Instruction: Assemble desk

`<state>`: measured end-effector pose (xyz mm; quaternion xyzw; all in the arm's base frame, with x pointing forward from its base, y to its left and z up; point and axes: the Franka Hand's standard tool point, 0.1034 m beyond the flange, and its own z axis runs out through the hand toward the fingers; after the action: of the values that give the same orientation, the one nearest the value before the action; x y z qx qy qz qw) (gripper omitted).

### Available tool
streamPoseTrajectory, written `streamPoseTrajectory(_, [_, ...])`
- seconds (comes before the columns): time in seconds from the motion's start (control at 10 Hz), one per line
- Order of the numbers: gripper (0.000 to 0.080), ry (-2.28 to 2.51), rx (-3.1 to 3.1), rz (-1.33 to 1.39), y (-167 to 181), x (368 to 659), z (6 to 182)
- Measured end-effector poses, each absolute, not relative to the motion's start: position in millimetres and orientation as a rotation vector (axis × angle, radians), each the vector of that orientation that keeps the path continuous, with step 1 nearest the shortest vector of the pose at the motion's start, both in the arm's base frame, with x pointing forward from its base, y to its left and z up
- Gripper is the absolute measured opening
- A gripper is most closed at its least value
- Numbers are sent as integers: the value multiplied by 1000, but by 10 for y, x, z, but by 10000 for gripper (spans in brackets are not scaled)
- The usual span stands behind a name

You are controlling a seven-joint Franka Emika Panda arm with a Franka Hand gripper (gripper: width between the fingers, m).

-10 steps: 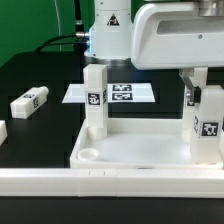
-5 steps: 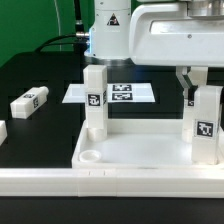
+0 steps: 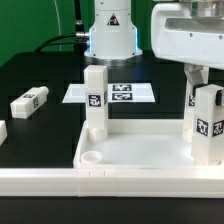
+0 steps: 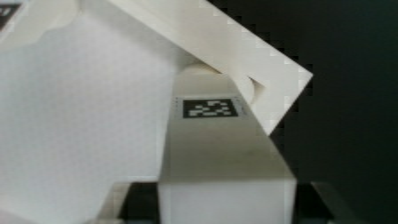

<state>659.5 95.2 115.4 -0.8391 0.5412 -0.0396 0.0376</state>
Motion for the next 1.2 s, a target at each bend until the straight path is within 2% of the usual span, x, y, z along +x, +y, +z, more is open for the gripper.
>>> streamPoseTrajectory(0.3, [291,1872,-2417,-112,945,6598,1155])
streamPoseTrajectory(0.5, [291,1812,-2466,-117,943,6598,1155])
streamPoseTrajectory(0.6, [484,1762,-2504,-119,941,6597,1156])
streamPoseTrajectory(0.7, [595,1626,-2602,-126,951,6594,1153])
streamPoseTrajectory(0.8, [595,1492,-2685,-130,967,6590,1148])
streamPoseTrajectory(1.0, [646,1190,-2838,-144,995,6591,1144])
streamPoseTrajectory(1.2, [649,983,-2921,-158,991,6596,1141])
